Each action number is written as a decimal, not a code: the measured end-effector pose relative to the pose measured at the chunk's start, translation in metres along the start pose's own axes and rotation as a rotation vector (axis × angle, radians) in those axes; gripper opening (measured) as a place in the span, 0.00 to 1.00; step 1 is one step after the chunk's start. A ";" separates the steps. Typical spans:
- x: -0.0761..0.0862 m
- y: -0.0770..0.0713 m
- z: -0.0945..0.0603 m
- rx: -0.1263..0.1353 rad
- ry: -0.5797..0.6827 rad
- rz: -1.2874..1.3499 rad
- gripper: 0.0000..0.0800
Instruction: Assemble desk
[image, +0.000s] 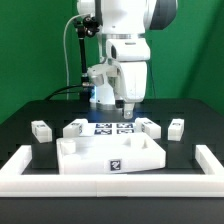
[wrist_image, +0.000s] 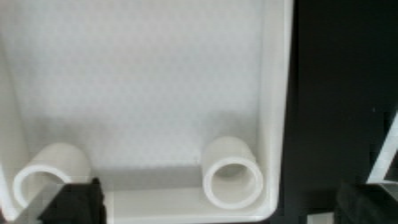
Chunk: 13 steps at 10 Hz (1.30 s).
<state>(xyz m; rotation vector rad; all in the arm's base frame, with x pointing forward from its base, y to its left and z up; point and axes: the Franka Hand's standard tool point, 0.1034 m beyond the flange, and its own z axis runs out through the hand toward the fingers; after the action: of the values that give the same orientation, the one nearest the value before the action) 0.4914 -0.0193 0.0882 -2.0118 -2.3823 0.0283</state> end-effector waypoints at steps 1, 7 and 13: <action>0.001 0.000 0.000 0.001 -0.001 0.017 0.81; -0.035 -0.023 0.046 0.034 0.031 -0.084 0.81; -0.056 -0.036 0.074 0.066 0.055 -0.037 0.81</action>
Offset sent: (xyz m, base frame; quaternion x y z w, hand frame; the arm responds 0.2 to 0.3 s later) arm 0.0000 0.0000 0.0000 0.0000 0.0000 0.0000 1.0000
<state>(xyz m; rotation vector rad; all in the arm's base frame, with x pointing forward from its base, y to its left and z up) 0.4629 -0.0807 0.0144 -1.9144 -2.3520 0.0490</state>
